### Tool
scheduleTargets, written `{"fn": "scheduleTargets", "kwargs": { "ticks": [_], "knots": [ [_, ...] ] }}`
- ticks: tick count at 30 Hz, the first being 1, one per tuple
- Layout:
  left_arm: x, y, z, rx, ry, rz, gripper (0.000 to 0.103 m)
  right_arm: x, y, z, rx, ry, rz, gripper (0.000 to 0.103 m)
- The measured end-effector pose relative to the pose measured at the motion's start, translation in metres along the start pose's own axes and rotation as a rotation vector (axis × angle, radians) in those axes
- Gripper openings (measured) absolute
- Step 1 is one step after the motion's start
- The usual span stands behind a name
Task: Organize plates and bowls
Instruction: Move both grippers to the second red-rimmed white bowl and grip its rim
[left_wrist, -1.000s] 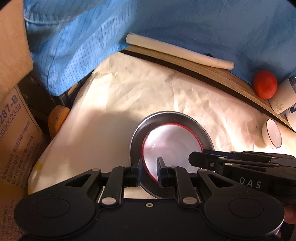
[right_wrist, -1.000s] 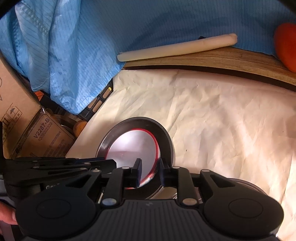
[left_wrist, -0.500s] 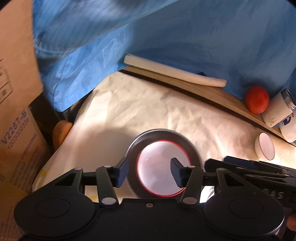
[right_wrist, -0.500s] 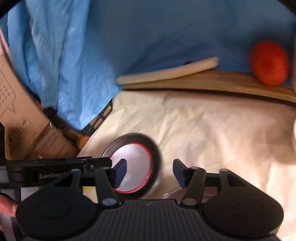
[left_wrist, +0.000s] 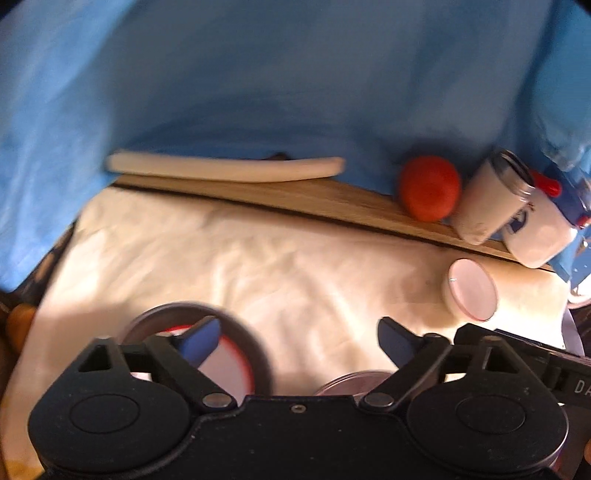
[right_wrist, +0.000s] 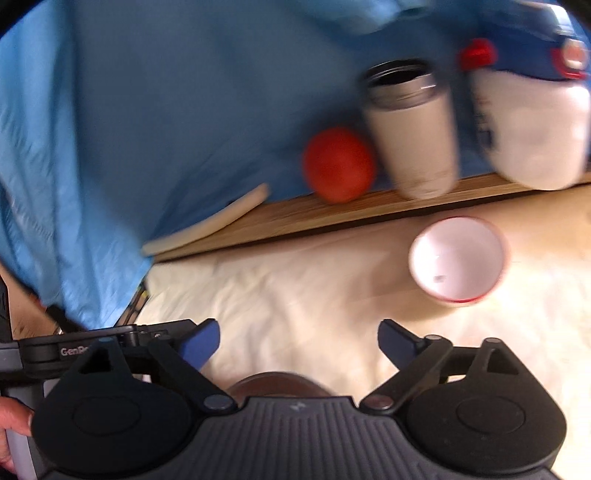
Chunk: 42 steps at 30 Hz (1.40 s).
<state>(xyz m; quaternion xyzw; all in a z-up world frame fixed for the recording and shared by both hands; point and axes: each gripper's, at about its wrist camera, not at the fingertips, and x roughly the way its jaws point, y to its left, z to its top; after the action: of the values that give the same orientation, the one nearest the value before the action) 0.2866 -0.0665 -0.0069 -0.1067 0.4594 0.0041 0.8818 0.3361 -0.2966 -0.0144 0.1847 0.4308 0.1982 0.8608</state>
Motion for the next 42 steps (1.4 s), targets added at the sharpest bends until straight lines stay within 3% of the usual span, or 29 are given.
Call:
{"fn": "scheduleTargets", "kwargs": {
  "ticks": [7,14,23,30,33,42],
  "knots": [
    [0.027,-0.052,0.013,0.093,0.028,-0.060,0.097,-0.023,-0.050,0.001,0.081,-0.063,-0.090,0.102],
    [0.055,-0.096,0.021,0.161,0.069,-0.086,0.099,-0.030,-0.094,0.000,0.159,-0.065,-0.148,0.102],
    [0.094,-0.127,0.024,0.195,0.116,-0.104,0.099,-0.030,-0.133,0.003,0.185,-0.051,-0.221,0.102],
    [0.109,-0.138,0.029,0.208,0.125,-0.109,0.099,-0.020,-0.147,0.016,0.168,-0.047,-0.216,0.102],
    [0.115,-0.140,0.032,0.212,0.129,-0.101,0.099,-0.011,-0.146,0.021,0.147,-0.043,-0.211,0.100],
    [0.131,-0.141,0.030,0.241,0.150,-0.076,0.099,0.005,-0.142,0.030,0.099,-0.001,-0.203,0.080]
  ]
}}
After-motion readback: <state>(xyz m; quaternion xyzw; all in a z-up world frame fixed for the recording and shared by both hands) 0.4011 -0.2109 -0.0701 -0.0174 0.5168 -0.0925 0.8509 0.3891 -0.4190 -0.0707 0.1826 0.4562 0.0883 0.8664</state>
